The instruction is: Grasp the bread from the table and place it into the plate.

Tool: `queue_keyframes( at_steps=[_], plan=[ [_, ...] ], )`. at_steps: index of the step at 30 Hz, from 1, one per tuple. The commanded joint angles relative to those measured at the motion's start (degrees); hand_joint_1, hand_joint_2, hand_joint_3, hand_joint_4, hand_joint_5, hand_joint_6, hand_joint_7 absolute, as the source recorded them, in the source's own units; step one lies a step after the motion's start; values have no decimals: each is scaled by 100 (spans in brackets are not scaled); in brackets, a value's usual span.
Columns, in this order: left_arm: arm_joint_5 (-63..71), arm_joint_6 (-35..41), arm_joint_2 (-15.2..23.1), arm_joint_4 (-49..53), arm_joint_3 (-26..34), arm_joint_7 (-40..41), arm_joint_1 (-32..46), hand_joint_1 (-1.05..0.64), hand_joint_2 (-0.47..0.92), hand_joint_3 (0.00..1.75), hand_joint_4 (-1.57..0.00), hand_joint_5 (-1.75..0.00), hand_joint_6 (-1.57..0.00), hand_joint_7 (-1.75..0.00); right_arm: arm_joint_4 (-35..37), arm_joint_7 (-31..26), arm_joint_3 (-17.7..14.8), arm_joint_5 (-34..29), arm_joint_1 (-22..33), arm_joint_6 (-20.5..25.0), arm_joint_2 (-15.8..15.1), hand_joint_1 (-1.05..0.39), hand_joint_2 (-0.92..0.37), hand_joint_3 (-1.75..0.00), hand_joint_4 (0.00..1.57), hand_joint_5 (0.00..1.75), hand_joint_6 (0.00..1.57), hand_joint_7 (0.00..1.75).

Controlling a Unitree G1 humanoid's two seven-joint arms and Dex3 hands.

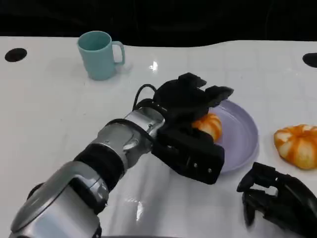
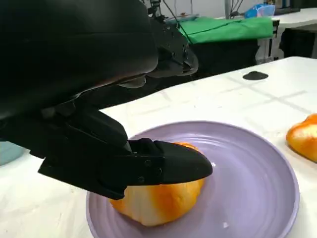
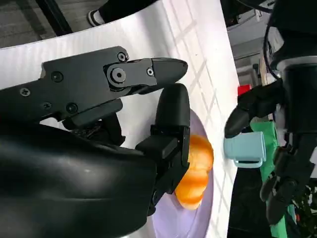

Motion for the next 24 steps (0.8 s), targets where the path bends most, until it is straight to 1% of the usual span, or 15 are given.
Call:
queue_keyframes(
  at_steps=[1,2,3,4,5,6,8,12,14,16,17,20,21,22,24],
  plan=[
    [-173,-37,408,-590,181,-233,307,-87,92,57,0,-45,-15,-4,99,-66,29,-83,152,151,-61,-58,-92,-20,73,175,74,142],
    [-216,-50,464,-704,225,-280,378,-86,92,56,0,-52,-17,-6,107,-59,30,-84,151,121,-63,-58,-92,-21,73,175,73,141],
    [-242,-51,502,-795,256,-323,431,-86,92,56,0,-54,-18,-6,112,-54,31,-84,151,101,-64,-58,-92,-21,73,175,73,141],
    [-317,-87,579,-932,318,-368,537,-85,92,56,0,-56,-18,-7,47,-67,42,-83,172,168,-74,-57,-92,-21,73,175,72,142],
    [-384,-121,649,-1061,375,-408,636,-84,92,54,0,-63,-20,-10,7,-61,41,-66,188,208,-75,-59,-92,-22,72,175,72,142],
    [-469,-182,717,-1179,443,-436,744,-83,92,54,0,-67,-21,-11,-12,-49,38,-54,199,212,-74,-59,-92,-22,71,175,72,142],
    [-691,-332,806,-1370,614,-509,953,-80,92,51,-3,-73,-25,-14,-23,-42,31,-47,214,198,-70,-58,-92,-22,70,174,71,142],
    [-1037,-644,937,-1654,884,-491,1316,-78,92,51,-10,-79,-29,-17,-11,-62,29,-48,206,249,-66,-53,-92,-22,70,175,71,142],
    [-1272,-872,984,-1813,1063,-439,1564,-75,92,49,-23,-80,-38,-21,-14,-65,36,-53,196,319,-79,-49,-92,-22,70,175,72,140],
    [-1598,-1117,982,-1955,1275,-486,1818,-73,92,48,-28,-80,-43,-23,6,-43,36,-54,189,311,-81,-48,-92,-21,70,175,72,139],
    [-1707,-1198,975,-2002,1351,-509,1902,-71,92,45,-35,-79,-48,-25,12,-32,34,-50,188,303,-80,-49,-92,-21,70,175,72,139],
    [-1788,-1281,962,-2058,1447,-559,1988,-70,92,43,-39,-78,-51,-26,17,-20,31,-45,188,299,-78,-49,-92,-21,70,175,72,139],
    [-2098,-1352,932,-2196,1588,-683,2187,-68,92,42,-44,-80,-53,-27,63,-55,41,-88,181,239,-78,-49,-92,-21,70,175,72,139],
    [-2336,-1400,908,-2306,1699,-786,2340,-67,92,40,-52,-86,-58,-31,100,-81,49,-119,175,192,-78,-51,-92,-21,70,174,72,139],
    [-2861,-1515,871,-2537,1912,-1027,2671,-62,92,37,-59,-96,-63,-37,153,-130,74,-174,162,140,-82,-51,-92,-22,70,174,72,139]
  ],
)
